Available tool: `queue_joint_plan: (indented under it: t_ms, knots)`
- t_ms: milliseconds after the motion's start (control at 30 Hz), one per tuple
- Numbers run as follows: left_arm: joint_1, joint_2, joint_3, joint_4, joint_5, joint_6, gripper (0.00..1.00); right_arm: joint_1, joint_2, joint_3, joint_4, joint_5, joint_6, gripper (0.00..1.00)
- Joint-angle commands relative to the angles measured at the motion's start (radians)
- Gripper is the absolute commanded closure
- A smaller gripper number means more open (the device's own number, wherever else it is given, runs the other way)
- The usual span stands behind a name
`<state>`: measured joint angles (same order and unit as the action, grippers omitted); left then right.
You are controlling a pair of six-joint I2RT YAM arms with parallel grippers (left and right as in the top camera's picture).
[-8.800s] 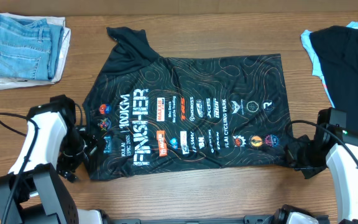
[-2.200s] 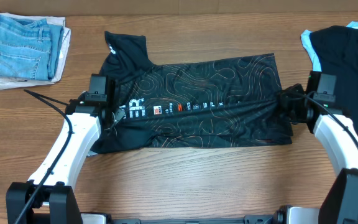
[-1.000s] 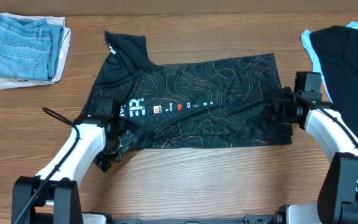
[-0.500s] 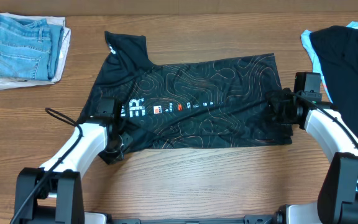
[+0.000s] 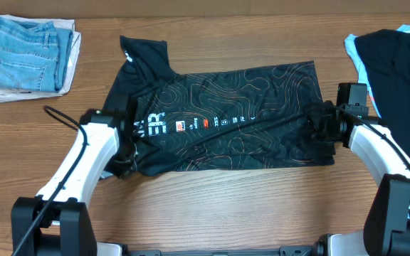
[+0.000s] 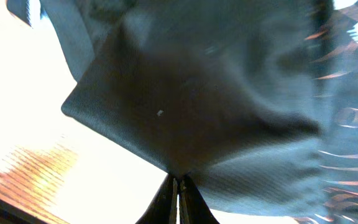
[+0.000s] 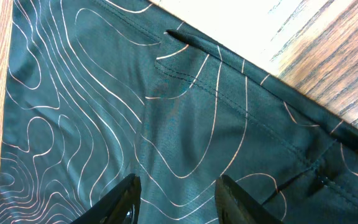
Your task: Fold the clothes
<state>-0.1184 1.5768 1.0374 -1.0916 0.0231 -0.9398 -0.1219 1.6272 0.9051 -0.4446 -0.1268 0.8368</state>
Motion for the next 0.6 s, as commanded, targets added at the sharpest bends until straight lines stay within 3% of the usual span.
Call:
queue_joint_plan:
  t_ms: [0,300,567]
  knots:
    - [-0.005,0.003,0.054,-0.008,-0.004,0.008,0.96,0.003,0.003,0.025,0.004,0.002,-0.002,0.57]
    - [-0.006,0.005,0.051,0.23,-0.1,0.009,0.96,0.003,0.003,0.025,-0.004,0.002,-0.002,0.57]
    - [-0.006,0.022,0.051,0.343,-0.159,0.016,0.96,0.003,0.003,0.025,-0.014,0.002,-0.002,0.58]
